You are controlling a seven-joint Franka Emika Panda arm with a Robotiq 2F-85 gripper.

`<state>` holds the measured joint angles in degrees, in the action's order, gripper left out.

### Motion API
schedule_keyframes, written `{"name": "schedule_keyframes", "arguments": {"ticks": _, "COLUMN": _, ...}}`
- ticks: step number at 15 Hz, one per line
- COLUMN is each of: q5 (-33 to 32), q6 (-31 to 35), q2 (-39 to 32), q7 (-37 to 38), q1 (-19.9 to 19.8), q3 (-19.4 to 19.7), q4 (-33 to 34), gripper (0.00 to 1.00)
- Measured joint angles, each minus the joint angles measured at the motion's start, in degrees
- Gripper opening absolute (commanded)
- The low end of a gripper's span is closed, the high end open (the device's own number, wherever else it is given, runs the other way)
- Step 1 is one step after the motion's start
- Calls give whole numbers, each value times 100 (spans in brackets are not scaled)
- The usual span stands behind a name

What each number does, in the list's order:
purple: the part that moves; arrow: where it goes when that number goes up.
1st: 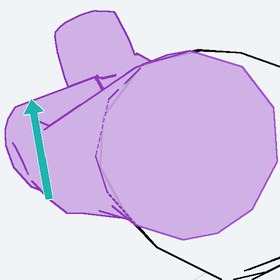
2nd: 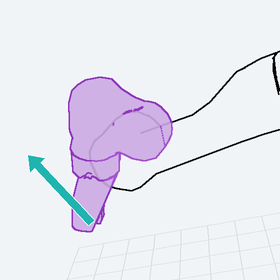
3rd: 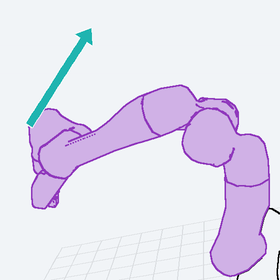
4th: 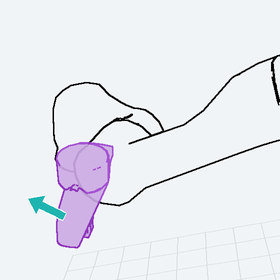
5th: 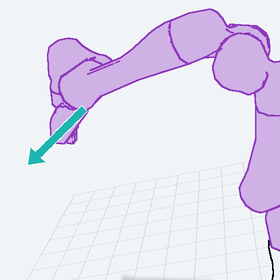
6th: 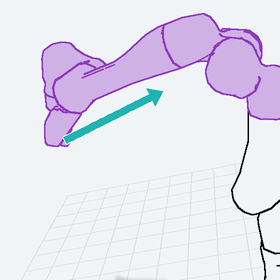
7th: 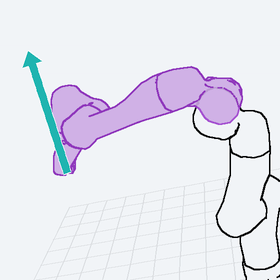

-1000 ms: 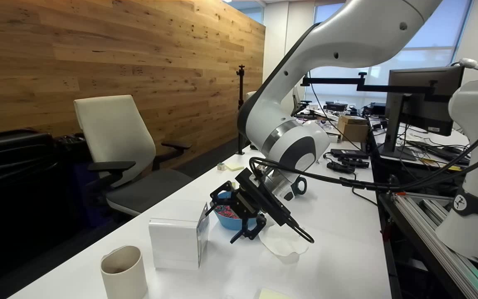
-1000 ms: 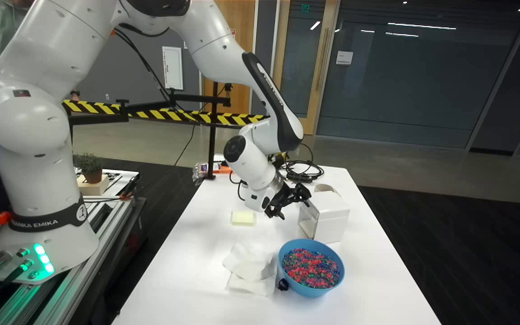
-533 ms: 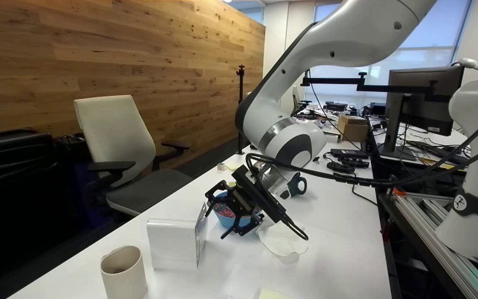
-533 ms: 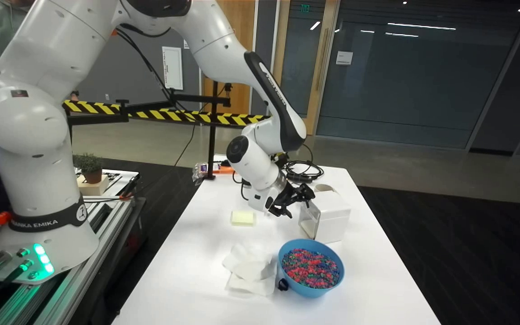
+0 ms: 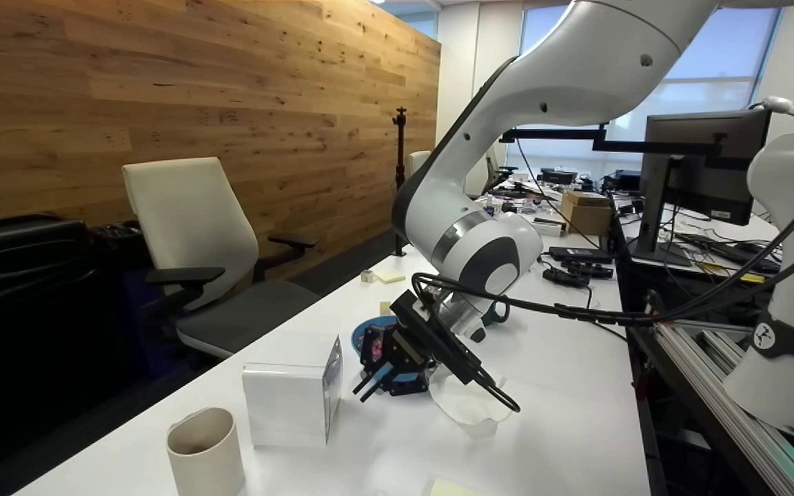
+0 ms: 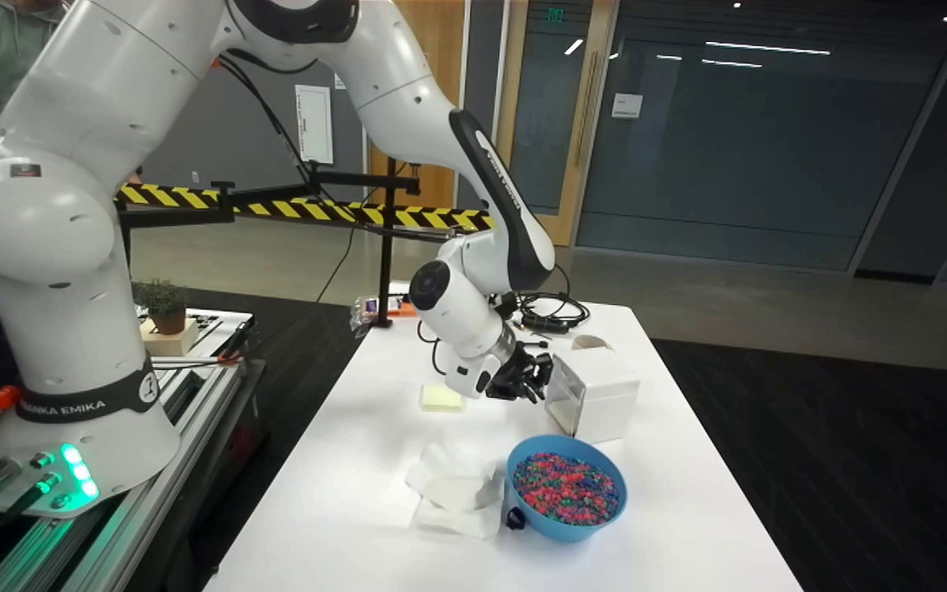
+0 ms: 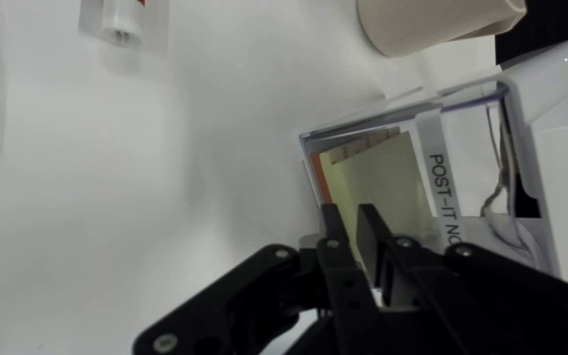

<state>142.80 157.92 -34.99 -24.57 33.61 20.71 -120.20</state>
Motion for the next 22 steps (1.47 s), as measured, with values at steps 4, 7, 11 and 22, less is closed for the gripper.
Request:
{"name": "schedule_keyframes", "arguments": {"ticks": 4, "q5": -8, "q6": -7, "q2": -8, "q7": -58, "q1": -69, "q3": -69, "q4": 0, "gripper": 56}}
{"name": "schedule_keyframes", "arguments": {"ticks": 7, "q5": -4, "q6": -95, "q2": 46, "q7": -58, "q1": -50, "q3": -63, "q4": 0, "gripper": 76}}
{"name": "schedule_keyframes", "arguments": {"ticks": 11, "q5": 6, "q6": -134, "q2": 180, "q7": -86, "q1": -72, "q3": -109, "q4": 0, "gripper": 100}}
{"name": "schedule_keyframes", "arguments": {"ticks": 22, "q5": 14, "q6": -149, "q2": 325, "q7": -87, "q1": -43, "q3": -42, "q4": -124, "gripper": 100}}
